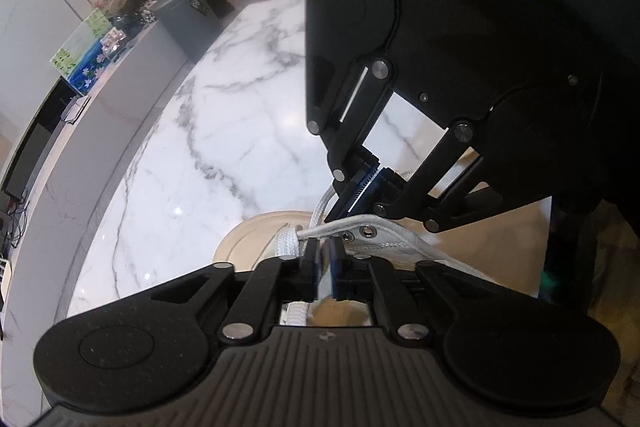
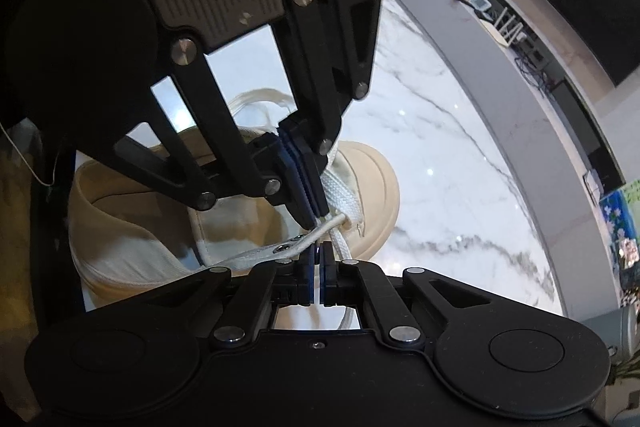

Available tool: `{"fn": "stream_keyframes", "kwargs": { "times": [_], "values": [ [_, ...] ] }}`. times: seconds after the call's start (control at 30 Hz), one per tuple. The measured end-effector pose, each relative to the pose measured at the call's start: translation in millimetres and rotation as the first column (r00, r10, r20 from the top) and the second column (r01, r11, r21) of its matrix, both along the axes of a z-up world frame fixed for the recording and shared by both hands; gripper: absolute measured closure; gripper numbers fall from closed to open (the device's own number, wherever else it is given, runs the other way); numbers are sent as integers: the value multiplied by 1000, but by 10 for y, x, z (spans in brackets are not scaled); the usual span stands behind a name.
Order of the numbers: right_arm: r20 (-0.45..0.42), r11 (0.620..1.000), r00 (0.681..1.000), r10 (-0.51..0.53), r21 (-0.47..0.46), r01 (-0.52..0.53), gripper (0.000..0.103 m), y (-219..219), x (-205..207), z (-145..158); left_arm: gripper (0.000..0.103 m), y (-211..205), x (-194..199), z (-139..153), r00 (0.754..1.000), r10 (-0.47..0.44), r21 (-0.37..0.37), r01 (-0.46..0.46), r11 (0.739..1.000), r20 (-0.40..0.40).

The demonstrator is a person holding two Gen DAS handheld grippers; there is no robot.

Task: Lace up shoes with both hands
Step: 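Grasp the lace tip emerging from the eyelet with the right gripper while the left gripper releases it, then pull the white lace away from the sneaker with the right gripper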

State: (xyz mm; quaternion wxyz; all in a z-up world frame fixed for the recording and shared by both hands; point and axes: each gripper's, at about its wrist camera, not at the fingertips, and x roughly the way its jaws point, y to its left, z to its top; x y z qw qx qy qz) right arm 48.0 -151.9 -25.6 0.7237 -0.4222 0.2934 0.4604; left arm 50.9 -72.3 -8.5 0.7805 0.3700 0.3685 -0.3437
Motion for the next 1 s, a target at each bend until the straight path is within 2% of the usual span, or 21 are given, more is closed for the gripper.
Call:
{"fn": "stream_keyframes", "kwargs": {
  "times": [0.4,0.7,0.93,1.0],
  "values": [
    [-5,994,995,-101,-36,100,103,-17,30,146,91,175,-263,114,984,176,1,-176,984,10],
    [43,974,980,-193,-109,197,103,-313,-53,288,92,250,-351,177,973,229,-1,-229,973,-2],
    [12,961,966,-260,-97,260,103,-555,-63,549,92,304,-447,175,965,260,-17,-260,965,-30],
    [34,951,957,-289,-106,291,103,-658,-72,648,92,322,-450,161,962,271,-20,-271,962,-27]
  ]
}}
